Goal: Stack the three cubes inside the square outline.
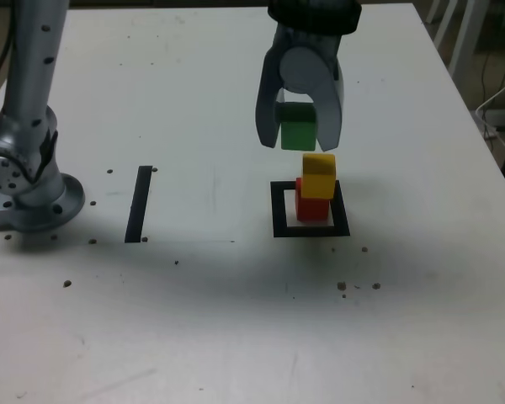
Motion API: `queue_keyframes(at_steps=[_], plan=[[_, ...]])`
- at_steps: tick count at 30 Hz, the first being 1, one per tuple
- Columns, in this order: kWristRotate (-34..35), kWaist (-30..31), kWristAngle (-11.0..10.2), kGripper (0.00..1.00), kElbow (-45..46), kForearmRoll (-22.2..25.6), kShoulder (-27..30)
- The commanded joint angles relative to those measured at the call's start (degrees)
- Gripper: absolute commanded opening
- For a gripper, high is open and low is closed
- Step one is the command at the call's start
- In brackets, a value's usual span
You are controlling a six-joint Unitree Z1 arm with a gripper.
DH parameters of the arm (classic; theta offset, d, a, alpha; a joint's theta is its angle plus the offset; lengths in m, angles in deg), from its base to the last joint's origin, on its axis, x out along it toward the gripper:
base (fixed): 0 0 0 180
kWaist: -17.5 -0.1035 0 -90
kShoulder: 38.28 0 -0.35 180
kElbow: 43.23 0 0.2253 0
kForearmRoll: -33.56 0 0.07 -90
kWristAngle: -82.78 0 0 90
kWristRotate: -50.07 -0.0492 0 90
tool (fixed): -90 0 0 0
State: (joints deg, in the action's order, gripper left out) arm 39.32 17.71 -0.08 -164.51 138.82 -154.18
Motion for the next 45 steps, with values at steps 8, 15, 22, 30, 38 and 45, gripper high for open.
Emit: queue_keyframes(at_steps=[8,15,22,30,38,45], plan=[[1.0,0.3,0.7,0.31,-0.6,0.0,-1.7],[1.0,0.3,1.0,0.31,-0.5,-0.7,-2.3],[0.9,0.3,1.1,0.31,-0.6,-1.5,-3.3],[0.7,0.1,0.9,0.31,-0.8,-1.9,-4.1],[0.5,-0.2,0.9,0.32,-0.9,-2.3,-4.8],[0.0,-0.3,0.9,0.49,-0.7,-2.8,-4.9]])
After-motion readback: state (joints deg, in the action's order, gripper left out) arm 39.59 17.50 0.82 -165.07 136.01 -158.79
